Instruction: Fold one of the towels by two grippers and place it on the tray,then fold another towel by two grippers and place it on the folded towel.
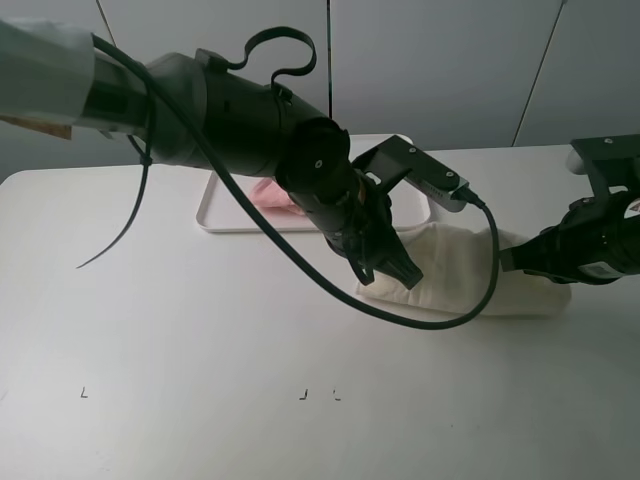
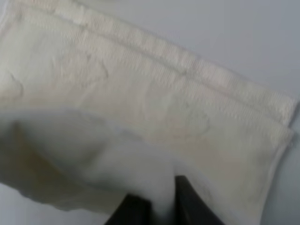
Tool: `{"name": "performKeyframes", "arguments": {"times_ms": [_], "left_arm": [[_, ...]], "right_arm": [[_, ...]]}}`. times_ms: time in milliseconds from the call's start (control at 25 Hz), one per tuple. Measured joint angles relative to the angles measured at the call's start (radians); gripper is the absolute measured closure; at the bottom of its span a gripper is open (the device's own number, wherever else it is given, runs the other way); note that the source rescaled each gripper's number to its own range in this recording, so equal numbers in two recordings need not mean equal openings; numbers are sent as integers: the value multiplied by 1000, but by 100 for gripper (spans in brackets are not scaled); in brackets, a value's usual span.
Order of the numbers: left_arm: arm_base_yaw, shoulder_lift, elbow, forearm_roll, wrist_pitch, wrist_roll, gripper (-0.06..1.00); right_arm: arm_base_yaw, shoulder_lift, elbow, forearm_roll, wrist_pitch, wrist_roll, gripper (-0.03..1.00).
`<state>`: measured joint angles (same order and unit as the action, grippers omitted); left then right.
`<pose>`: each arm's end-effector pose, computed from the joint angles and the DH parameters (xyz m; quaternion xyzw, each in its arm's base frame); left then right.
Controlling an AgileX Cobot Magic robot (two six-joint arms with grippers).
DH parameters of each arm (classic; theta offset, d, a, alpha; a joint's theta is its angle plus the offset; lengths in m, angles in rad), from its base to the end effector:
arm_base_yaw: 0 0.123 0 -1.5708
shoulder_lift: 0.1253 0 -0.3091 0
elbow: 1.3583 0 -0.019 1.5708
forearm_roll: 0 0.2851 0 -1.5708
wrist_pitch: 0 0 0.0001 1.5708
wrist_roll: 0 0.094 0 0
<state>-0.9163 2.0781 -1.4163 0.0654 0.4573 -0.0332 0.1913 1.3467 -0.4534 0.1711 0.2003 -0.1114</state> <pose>0.2947 -0.3796 0.1526 0.4338 0.8606 -0.1023 0.2466 0.2262 0.0471 0.1587 -0.0695 0.9574 0.0507 0.2756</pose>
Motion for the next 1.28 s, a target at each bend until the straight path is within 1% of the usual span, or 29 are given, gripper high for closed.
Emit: {"name": "performKeyframes", "arguments": {"times_ms": [80,120,160,200,240,280,320,360,400,480,560,640,720,800,880,960,1040,1160,1280], "left_arm": [[0,0,0,29,-9,-39,86],[0,0,0,50,-9,-66,78],[0,0,0,73,-13,-92,66],[0,0,0,93,-14,-112,50],[0,0,0,114,-15,-128,34],[0,0,0,133,-15,-147,14],[0,0,0,147,-15,-164,3],[0,0,0,157,-15,-176,0],[3,0,0,169,-15,-197,0],[7,0,0,176,-17,-265,0],[16,0,-6,177,1,-309,0],[25,0,-36,174,61,-321,0],[29,11,-83,169,127,-324,0],[31,33,-148,160,195,-324,0],[34,70,-203,117,253,-302,0],[39,101,-246,61,302,-257,0],[39,130,-283,24,340,-222,0],[41,177,-346,5,401,-217,0],[54,239,-422,-2,470,-241,0]], "right_arm": [[0,0,0,-4,-30,2,66],[0,0,0,-4,-43,5,52],[0,0,0,-4,-59,5,36],[0,0,0,-4,-76,5,20],[0,0,0,-4,-88,5,9],[0,0,0,-4,-96,5,2],[0,0,0,-4,-100,5,-1],[0,0,0,-4,-103,7,-2],[0,0,0,-4,-103,13,-3],[0,0,0,-4,-87,35,-3],[-15,0,0,-4,-54,62,-3],[-72,9,-18,-4,24,102,-1],[-151,37,-59,-4,135,117,1],[-227,77,-108,-4,266,111,1],[-268,98,-143,-4,347,96,1],[-282,103,-152,-4,378,87,1],[-284,104,-157,-4,391,79,1],[-284,104,-158,-4,397,74,1],[-284,104,-158,-4,399,74,1]]}}
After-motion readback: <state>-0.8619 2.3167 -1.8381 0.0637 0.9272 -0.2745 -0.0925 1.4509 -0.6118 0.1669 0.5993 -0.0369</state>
